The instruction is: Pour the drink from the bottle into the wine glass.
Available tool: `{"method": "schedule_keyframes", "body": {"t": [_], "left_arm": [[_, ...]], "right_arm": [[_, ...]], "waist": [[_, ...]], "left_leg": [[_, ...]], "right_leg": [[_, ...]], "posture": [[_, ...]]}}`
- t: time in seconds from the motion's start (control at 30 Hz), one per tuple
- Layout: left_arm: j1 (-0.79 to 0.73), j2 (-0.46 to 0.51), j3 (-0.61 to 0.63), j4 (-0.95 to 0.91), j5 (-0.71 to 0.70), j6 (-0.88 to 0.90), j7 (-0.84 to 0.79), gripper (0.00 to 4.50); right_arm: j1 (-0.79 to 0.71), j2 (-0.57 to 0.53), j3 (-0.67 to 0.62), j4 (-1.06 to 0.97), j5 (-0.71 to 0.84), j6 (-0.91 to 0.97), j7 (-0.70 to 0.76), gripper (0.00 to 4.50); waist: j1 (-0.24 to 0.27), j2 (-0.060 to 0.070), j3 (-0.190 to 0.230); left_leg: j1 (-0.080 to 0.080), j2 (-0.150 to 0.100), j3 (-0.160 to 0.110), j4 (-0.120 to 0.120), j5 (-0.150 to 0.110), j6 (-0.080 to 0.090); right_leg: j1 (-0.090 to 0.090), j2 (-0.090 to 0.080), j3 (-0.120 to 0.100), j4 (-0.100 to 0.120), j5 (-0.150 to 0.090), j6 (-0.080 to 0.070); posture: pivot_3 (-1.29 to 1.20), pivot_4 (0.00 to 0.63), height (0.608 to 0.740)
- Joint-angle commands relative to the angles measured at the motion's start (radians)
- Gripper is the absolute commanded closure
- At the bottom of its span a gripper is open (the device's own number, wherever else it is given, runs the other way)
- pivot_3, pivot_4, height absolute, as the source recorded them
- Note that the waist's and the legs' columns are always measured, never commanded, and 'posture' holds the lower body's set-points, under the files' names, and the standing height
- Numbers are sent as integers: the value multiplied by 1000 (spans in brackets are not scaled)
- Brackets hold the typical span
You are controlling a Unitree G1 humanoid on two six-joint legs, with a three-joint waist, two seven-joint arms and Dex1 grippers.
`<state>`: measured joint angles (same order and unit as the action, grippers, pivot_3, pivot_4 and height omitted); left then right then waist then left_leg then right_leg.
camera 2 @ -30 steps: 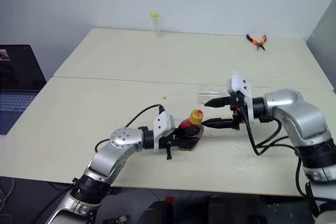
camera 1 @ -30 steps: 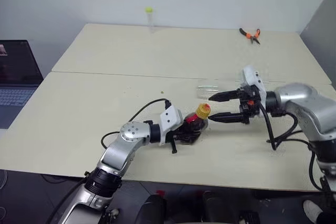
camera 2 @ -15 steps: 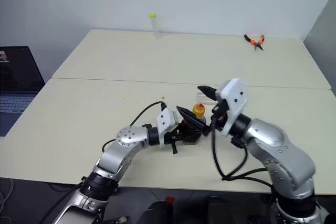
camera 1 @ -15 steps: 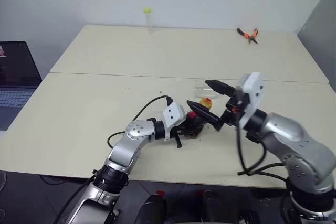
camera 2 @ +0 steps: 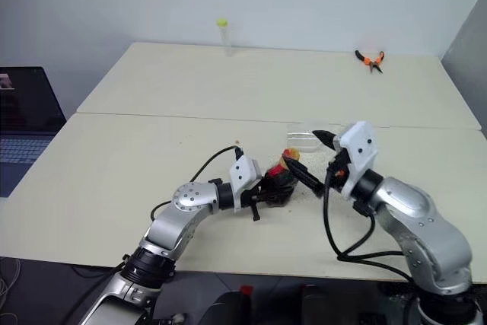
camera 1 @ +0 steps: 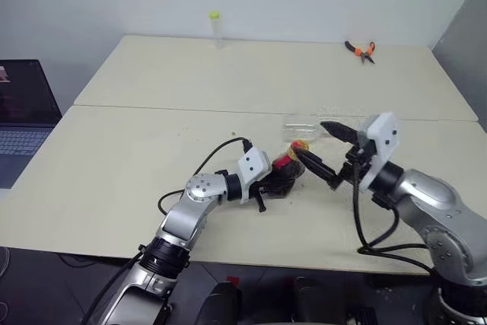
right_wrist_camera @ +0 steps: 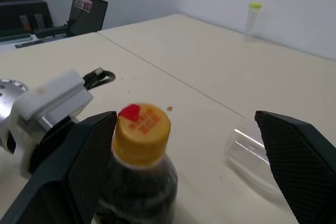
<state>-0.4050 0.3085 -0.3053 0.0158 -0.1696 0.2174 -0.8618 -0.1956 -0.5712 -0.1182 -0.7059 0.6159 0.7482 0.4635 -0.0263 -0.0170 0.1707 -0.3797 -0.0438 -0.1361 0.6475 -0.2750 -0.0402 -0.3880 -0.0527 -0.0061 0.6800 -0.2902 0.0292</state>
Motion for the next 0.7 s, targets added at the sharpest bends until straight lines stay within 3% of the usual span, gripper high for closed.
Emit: {"method": "schedule_keyframes", "body": {"t": [0.03, 0.17, 0.27, 0.53, 0.7], "left_arm": [[-7, -2, 22, -37, -12, -32, -2, 3854], [-6, 1, 23, -34, -12, -35, -2, 3855], [-8, 2, 21, -31, -11, -36, -4, 3855], [-16, 2, 18, -21, -9, -41, -9, 3855], [-15, 1, 17, -19, -8, -43, -9, 3855]], "right_arm": [[34, -46, -62, -40, 65, 27, 41, 0], [36, -68, -90, -75, 160, 57, 54, 0], [-31, -30, -42, -88, 170, 66, -7, 0], [-147, 68, 121, -43, 25, 39, -143, 0], [-130, 53, 123, -24, -40, 28, -145, 0]], "waist": [[0, 0, 0], [-2, 0, 0], [-5, 0, 0], [-2, 0, 0], [-2, 0, 0]], "left_leg": [[0, 0, 0, 0, 0, 1], [0, 1, 1, 0, -1, 1], [0, 1, 0, 0, -1, 1], [0, 0, -1, 0, 2, -3], [0, 0, -1, 0, 2, -3]], "right_leg": [[0, 0, 0, 0, 0, 0], [0, 0, 0, 0, 0, 0], [0, 0, 0, 0, 0, 0], [0, 0, 0, 0, 0, 0], [0, 0, 0, 0, 0, 0]], "posture": [[0, 150, 740], [0, 150, 740], [0, 150, 740], [0, 150, 740], [0, 150, 740]]}}
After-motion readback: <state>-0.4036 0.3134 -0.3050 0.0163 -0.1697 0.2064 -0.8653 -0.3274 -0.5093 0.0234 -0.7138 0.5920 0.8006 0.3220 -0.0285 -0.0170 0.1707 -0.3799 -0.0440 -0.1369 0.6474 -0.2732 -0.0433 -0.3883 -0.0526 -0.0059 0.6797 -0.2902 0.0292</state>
